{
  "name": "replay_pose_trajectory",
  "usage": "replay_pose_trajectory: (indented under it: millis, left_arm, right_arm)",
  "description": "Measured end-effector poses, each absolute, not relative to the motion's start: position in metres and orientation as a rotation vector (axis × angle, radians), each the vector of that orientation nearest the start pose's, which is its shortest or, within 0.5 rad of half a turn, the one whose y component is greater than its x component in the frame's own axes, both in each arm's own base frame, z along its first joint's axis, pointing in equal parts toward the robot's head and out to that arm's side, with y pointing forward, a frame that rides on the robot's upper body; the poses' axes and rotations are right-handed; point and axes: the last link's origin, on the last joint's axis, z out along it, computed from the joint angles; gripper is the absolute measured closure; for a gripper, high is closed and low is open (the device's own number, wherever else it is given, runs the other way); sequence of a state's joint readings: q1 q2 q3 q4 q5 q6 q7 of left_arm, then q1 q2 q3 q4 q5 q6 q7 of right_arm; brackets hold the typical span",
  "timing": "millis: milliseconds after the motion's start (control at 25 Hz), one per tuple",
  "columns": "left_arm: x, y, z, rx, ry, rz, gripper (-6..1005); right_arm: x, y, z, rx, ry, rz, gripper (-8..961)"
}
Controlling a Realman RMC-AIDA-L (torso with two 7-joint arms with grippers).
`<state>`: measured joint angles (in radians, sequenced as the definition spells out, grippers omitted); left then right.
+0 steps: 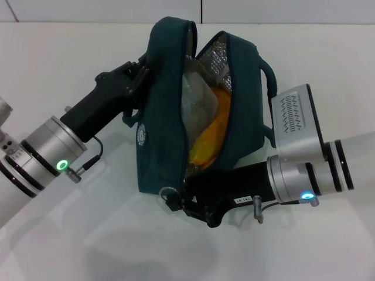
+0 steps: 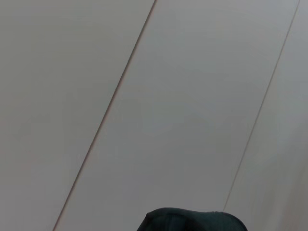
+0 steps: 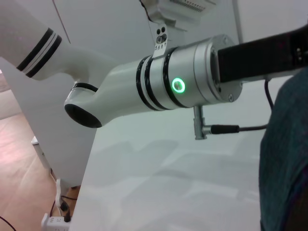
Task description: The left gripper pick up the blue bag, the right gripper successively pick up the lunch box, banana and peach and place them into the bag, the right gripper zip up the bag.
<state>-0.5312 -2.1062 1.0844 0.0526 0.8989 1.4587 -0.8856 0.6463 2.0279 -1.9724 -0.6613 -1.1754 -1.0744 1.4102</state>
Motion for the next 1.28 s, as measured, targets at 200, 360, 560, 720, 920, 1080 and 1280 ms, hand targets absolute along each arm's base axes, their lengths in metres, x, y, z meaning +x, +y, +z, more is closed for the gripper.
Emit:
replay_pose_trajectory:
  millis: [200, 360, 560, 720, 920, 1080, 1280]
  left_arm:
    - [-0.26, 0.315, -0.047, -2.075, -0.783, -1.283, 847]
    - [-0.26, 0.313, -0.046, -2.068, -0.778, -1.299, 854]
    - [-0.262, 0.311, -0.045, -2.07, -0.792, -1.309, 831]
    - [-0.268, 0.307, -0.042, -2.044, -0.873, -1.331, 672]
    - [-0.277, 0.299, -0.039, -2.019, -0.941, -1.349, 489]
    - [-0.286, 0.288, -0.033, -1.998, -0.936, -1.361, 363]
    - [-0.292, 0.274, -0.025, -1.975, -0.907, -1.388, 279]
  right_arm:
    - [0.165, 0.308, -0.126, -3.118, 0.303, 0.546, 916]
    - [0.164, 0.31, -0.125, -3.107, 0.301, 0.567, 921]
    - [0.163, 0.312, -0.12, -3.099, 0.294, 0.591, 922]
    - [0.163, 0.313, -0.118, -3.093, 0.301, 0.602, 921]
    - [0.17, 0.312, -0.112, -3.07, 0.334, 0.641, 921]
    - [0.174, 0.309, -0.109, -3.056, 0.309, 0.673, 921]
    - [0.175, 0.302, -0.104, -3.069, 0.276, 0.731, 921]
